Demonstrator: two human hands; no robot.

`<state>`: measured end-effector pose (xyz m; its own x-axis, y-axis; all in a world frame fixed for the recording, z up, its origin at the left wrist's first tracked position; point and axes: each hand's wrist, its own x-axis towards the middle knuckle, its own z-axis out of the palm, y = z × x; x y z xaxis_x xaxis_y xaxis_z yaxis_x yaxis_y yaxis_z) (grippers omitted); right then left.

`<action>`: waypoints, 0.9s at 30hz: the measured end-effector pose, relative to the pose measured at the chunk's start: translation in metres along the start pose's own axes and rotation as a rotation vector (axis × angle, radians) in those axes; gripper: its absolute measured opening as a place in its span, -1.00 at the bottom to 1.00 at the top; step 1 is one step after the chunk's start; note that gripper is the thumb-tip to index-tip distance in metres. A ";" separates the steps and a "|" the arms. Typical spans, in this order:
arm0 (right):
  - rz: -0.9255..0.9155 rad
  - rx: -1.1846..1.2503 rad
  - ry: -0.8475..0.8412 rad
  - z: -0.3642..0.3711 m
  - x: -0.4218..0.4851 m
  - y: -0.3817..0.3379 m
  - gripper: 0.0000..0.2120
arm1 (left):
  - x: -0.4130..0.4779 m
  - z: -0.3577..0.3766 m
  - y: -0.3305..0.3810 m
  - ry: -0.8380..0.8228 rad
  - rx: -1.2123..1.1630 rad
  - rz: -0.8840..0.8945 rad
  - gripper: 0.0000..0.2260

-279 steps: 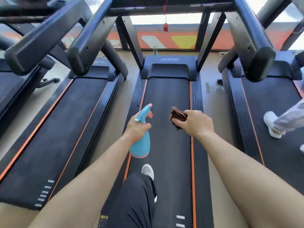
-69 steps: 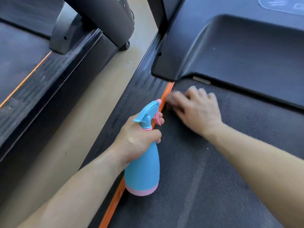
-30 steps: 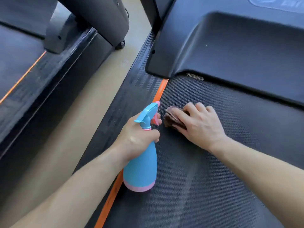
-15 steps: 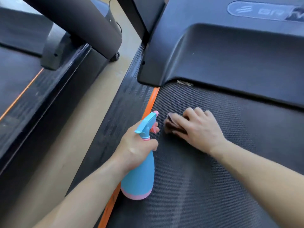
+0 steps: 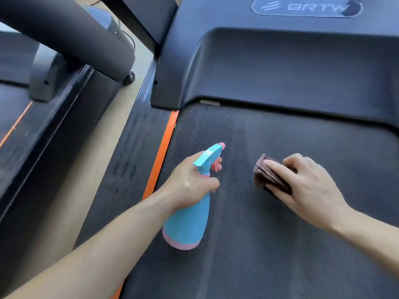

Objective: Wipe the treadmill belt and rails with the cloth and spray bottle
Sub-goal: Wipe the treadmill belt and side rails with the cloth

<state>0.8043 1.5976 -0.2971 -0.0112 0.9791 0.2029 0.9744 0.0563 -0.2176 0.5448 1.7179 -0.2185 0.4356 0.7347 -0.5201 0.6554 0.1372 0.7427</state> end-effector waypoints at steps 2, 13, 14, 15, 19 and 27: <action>0.166 -0.025 0.056 -0.001 -0.021 0.012 -0.53 | 0.005 0.012 0.013 -0.040 0.030 -0.001 -0.51; 0.216 -0.126 0.049 0.011 -0.047 0.005 -0.50 | 0.016 0.051 0.038 -0.065 0.083 -0.039 -0.71; 0.212 -0.124 0.060 0.011 -0.045 0.005 -0.50 | 0.015 0.051 0.034 -0.062 0.094 -0.060 -0.72; 0.204 -0.126 0.070 0.011 -0.041 0.006 -0.50 | 0.013 0.051 0.030 -0.061 0.105 -0.078 -0.70; 0.315 -0.149 0.107 0.012 0.020 0.022 -0.54 | 0.005 0.038 0.011 -0.034 0.084 -0.101 -0.60; 0.203 -0.179 0.070 0.038 0.077 -0.028 -0.61 | 0.008 0.002 -0.005 0.086 -0.072 -0.096 -0.53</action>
<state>0.7677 1.6793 -0.3120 0.1974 0.9506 0.2395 0.9794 -0.1809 -0.0891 0.5460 1.7217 -0.2277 0.3163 0.7700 -0.5542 0.6439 0.2548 0.7215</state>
